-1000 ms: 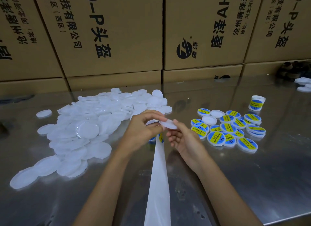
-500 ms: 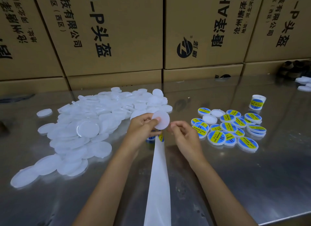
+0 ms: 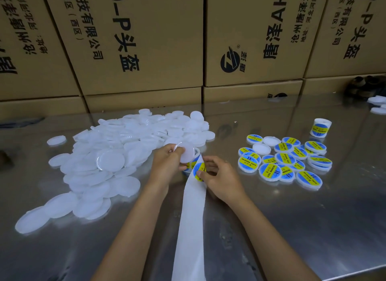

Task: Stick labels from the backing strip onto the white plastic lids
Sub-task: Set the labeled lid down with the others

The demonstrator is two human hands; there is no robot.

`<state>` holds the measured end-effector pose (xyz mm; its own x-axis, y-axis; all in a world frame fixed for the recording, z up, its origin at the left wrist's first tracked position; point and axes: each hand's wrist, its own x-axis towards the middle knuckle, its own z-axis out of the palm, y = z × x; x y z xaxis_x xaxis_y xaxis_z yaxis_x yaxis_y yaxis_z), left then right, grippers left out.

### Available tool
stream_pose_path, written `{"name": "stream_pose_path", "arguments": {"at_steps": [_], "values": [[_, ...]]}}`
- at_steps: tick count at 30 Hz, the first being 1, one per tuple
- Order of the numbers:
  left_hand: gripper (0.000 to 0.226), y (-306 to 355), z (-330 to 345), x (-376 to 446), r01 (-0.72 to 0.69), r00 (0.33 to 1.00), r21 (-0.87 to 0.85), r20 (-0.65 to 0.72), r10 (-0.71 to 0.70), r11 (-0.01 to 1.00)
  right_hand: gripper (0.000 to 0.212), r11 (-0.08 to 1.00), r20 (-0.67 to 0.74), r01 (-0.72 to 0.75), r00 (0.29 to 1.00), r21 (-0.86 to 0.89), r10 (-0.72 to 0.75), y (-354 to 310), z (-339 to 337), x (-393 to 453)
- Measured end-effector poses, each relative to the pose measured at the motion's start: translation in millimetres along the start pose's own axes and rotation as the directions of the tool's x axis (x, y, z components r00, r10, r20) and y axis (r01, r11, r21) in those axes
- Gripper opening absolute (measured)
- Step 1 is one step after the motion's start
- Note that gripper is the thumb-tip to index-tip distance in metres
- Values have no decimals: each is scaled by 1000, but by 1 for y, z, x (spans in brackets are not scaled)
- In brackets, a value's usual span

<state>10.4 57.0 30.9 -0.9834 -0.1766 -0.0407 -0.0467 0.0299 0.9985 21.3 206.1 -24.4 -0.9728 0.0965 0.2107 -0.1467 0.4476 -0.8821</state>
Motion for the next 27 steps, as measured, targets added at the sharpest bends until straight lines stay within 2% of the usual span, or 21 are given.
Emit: {"name": "stream_pose_path", "arguments": {"at_steps": [6, 10, 13, 16, 19, 24, 27], "values": [[12, 4, -3, -3, -28, 1000, -48, -1, 28, 998, 25, 999, -88, 12, 996, -34, -15, -1, -1, -3], [8, 9, -3, -6, -68, 985, 6, 159, 66, 998, 15, 996, -110, 47, 992, -74, -55, -2, -2, -5], [9, 7, -2, -9, -191, 954, 96, 251, 162, 977, 12, 992, -116, 87, 989, -91, -97, -3, -3, -7], [12, 5, -2, -11, -317, 911, 147, 324, 257, 937, 13, 987, -122, 135, 982, -89, -145, -4, -4, -9], [12, 3, -2, -11, -396, 878, 231, 380, 292, 889, 15, 984, -121, 157, 979, -82, -166, -4, -5, -9], [12, 0, -1, -12, -419, 877, 247, 359, 318, 874, 30, 998, -117, 64, 991, 25, -61, -8, -5, -13], [10, -2, -1, -11, -425, 878, 262, 350, 325, 866, 32, 997, -108, 67, 992, 45, -62, -9, -7, -15]]}}
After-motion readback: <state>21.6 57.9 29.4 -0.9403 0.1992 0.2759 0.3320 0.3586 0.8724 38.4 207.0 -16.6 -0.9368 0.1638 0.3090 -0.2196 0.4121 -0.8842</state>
